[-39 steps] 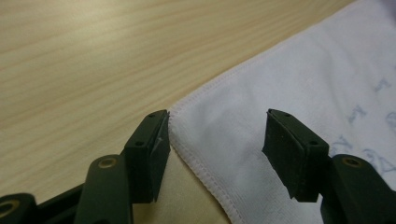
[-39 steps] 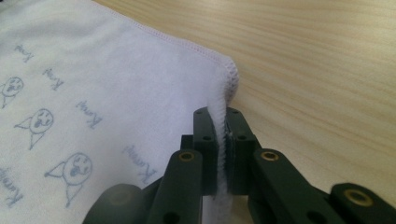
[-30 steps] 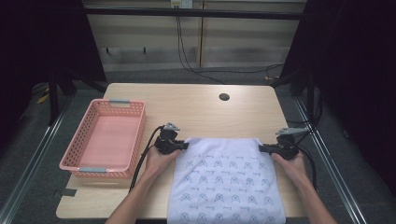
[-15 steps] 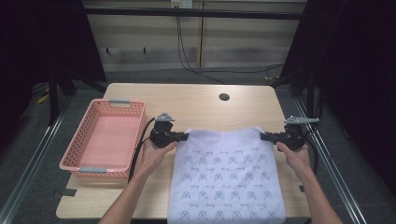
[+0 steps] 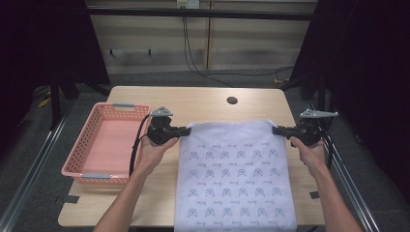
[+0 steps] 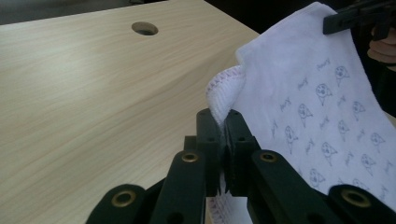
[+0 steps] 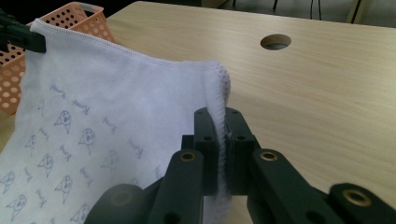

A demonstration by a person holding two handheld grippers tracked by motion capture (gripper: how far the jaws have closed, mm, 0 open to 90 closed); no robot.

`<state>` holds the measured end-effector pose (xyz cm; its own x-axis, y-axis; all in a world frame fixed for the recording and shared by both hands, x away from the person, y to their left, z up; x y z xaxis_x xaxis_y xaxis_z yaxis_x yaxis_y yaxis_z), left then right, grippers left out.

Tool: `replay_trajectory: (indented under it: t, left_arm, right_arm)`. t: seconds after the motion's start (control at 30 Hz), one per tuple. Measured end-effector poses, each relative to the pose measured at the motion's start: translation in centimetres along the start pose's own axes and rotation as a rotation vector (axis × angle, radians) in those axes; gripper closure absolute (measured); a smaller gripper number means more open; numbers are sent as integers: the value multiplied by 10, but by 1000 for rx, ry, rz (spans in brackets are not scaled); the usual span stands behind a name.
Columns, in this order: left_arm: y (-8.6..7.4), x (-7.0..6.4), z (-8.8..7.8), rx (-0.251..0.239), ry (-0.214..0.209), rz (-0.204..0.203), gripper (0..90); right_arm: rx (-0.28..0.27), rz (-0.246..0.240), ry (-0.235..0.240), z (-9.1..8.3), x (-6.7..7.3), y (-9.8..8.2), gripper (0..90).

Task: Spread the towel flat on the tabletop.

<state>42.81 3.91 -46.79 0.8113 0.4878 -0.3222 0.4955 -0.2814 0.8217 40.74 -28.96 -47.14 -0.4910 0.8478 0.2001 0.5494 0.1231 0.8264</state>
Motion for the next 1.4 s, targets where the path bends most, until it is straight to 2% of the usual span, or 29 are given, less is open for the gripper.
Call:
replay_trajectory:
  t: [0.17,0.3,0.67,0.73,0.87,0.9,0.97,1.03,1.1,1.23,1.33,1.4]
  left_arm:
    - [19,3,-5,-21,3,18,868]
    - [37,9,-16,-60,8,15,868]
    - [89,25,-37,-131,57,37,869]
    - [99,27,-40,-152,62,38,869]
    - [120,21,-43,-166,66,73,869]
    - [125,19,-44,-167,73,89,868]
    - [132,13,-47,-189,61,94,868]
    - [131,7,-48,-193,43,103,868]
    - [123,4,-46,-174,43,113,868]
    - [94,-3,-37,-112,33,116,868]
    - [78,-16,-36,-122,-13,96,868]
    - [65,-29,-36,-107,-41,108,867]
  right_arm:
    - [-21,5,-1,-1,-1,18,860]
    - [-56,-12,-4,-4,0,41,860]
    - [-124,-15,-22,-11,-3,99,862]
    - [-115,-18,-36,-10,-5,107,862]
    - [-135,-19,-57,-12,-7,133,862]
    - [-143,-21,-53,-14,-6,137,862]
    - [-181,-29,-42,-23,-3,147,862]
    - [-191,-28,-40,-29,-3,146,863]
    - [-197,-27,-26,-33,-2,140,863]
    - [-177,-22,8,-36,1,109,863]
    - [-145,-20,23,-39,7,85,863]
    - [-119,-37,36,-44,15,67,863]
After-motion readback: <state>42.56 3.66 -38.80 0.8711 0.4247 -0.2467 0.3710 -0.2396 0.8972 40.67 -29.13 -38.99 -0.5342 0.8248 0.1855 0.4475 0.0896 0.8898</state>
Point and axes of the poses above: each handheld gripper's, and its own axes: z roughly forward along the jaws, y roughly out of its top, x roughly to its left, the point moved 10 cm from there along z, roughly forward along the jaws, and after that the axes turned 6 degrees about -y, right-handed, at the moved point
